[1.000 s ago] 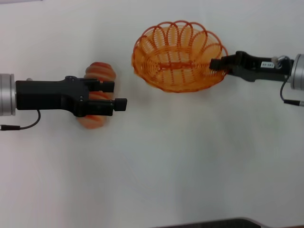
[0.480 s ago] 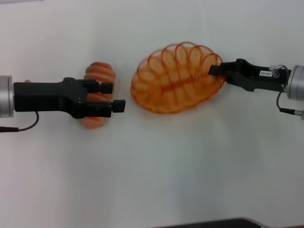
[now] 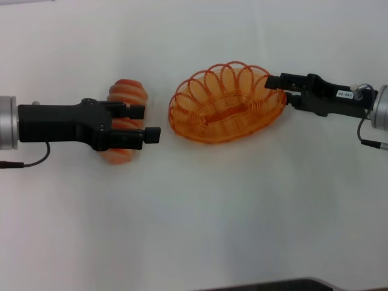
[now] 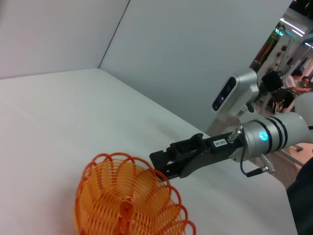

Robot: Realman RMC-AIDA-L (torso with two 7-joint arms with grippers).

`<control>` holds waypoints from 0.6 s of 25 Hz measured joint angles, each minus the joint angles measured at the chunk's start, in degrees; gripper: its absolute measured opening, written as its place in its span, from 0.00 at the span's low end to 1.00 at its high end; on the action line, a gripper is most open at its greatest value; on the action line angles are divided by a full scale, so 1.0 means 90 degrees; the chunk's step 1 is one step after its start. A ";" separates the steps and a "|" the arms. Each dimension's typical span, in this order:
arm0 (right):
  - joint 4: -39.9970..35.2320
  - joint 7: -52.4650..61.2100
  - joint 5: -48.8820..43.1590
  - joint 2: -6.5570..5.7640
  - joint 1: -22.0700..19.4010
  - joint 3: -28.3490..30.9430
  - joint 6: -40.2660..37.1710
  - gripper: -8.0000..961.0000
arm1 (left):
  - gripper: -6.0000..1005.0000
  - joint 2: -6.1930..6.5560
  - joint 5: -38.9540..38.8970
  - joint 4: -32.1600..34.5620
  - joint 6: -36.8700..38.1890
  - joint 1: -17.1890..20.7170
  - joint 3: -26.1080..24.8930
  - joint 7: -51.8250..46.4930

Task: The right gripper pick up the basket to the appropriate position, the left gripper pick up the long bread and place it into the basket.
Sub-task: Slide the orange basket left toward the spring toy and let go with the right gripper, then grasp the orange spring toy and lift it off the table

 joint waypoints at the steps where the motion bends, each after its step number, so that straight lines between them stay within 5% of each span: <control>1: -0.0018 -0.0008 0.0006 0.0000 -0.0023 0.0005 -0.0035 0.56 | 0.82 0.0000 0.0000 0.0000 -0.0001 0.0000 0.0000 -0.0003; 3: -0.0070 -0.0032 0.0029 0.0000 -0.0101 0.0040 -0.0072 0.66 | 0.82 0.0000 0.0000 0.0000 -0.0003 -0.0005 0.0000 -0.0009; 9: -0.0439 -0.0674 0.0674 -0.0055 -0.0449 0.0289 -0.0145 0.76 | 0.82 0.0007 0.0000 0.0011 -0.0004 -0.0030 -0.0001 -0.0026; 15: -0.0674 -0.2844 0.2276 -0.0134 -0.0771 0.0393 -0.1756 0.75 | 0.82 0.0010 -0.0004 0.0017 -0.0003 -0.0035 0.0000 -0.0028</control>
